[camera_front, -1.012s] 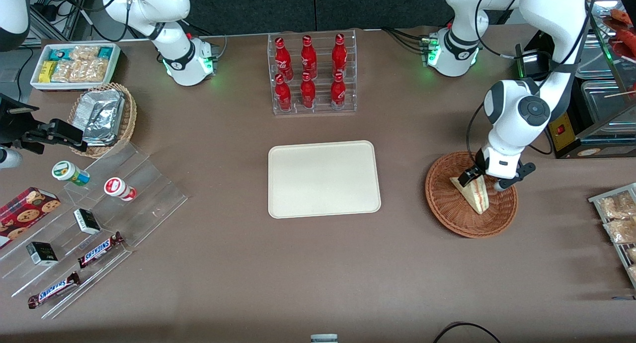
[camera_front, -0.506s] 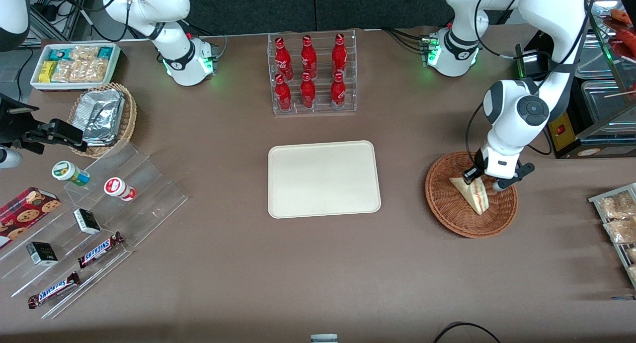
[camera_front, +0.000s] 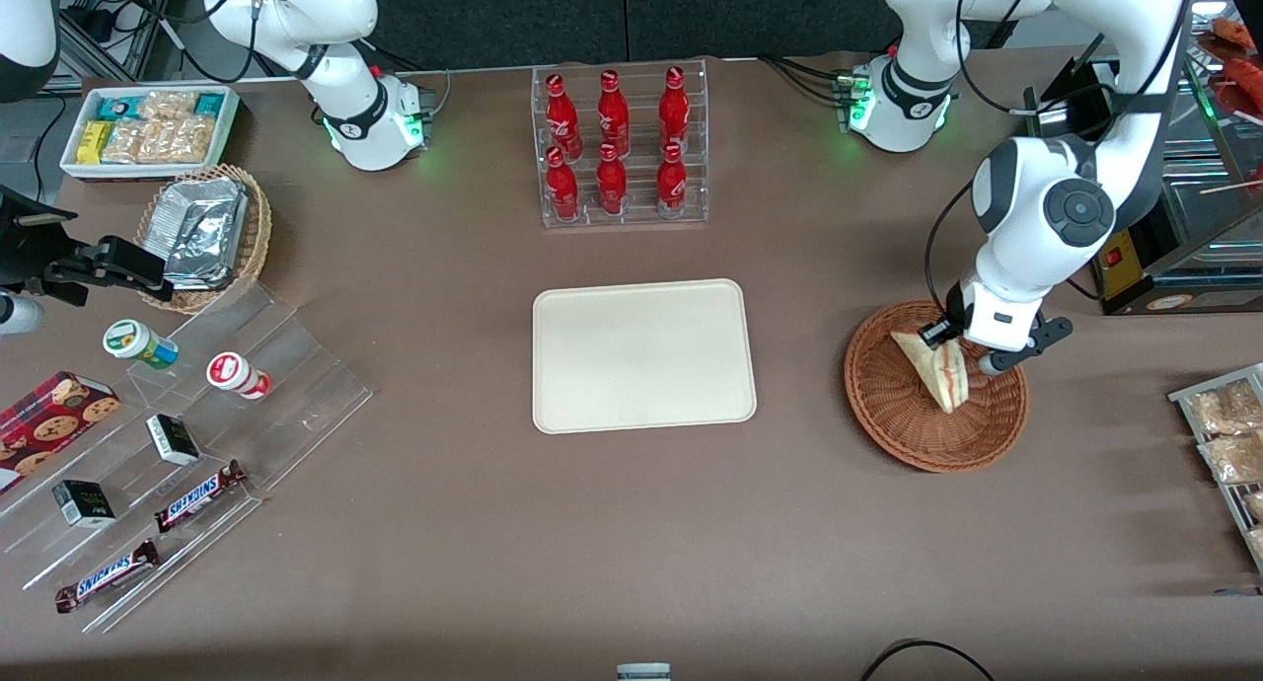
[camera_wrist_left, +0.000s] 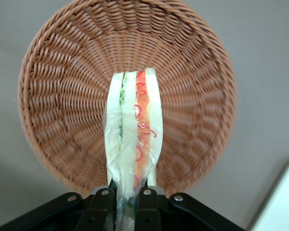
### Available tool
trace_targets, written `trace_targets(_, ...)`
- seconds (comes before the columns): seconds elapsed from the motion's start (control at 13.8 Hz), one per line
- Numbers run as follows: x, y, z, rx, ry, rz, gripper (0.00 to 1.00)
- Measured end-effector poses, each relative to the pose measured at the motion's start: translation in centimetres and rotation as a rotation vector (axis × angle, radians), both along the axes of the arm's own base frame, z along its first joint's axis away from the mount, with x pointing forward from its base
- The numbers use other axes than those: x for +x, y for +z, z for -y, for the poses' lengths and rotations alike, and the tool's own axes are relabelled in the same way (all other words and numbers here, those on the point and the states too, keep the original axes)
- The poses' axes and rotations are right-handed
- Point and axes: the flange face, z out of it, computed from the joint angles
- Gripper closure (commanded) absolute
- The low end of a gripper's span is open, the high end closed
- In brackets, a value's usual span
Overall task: Place sandwich from basket to tray
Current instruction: 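Lift the sandwich out of the basket with the left gripper, then carry the sandwich over the cream tray and lower it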
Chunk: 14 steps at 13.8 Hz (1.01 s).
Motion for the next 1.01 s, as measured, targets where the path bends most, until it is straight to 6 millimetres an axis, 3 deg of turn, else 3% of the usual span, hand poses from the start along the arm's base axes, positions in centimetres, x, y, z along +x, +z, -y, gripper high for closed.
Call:
trace_targets(0.29,1.8,9.2,4.2,0.018,-0.07,-0.093,1.0)
trace_targets(0.43,2.1,11.9,7.0,0.019,-0.114,-0.095,1.0)
trace_targets(0.72,1.5,13.4,14.8,-0.046,-0.2,-0.114,1.0)
trace_targets(1.01,-0.4,10.3,24.5,-0.039,-0.275,-0.146,1.0)
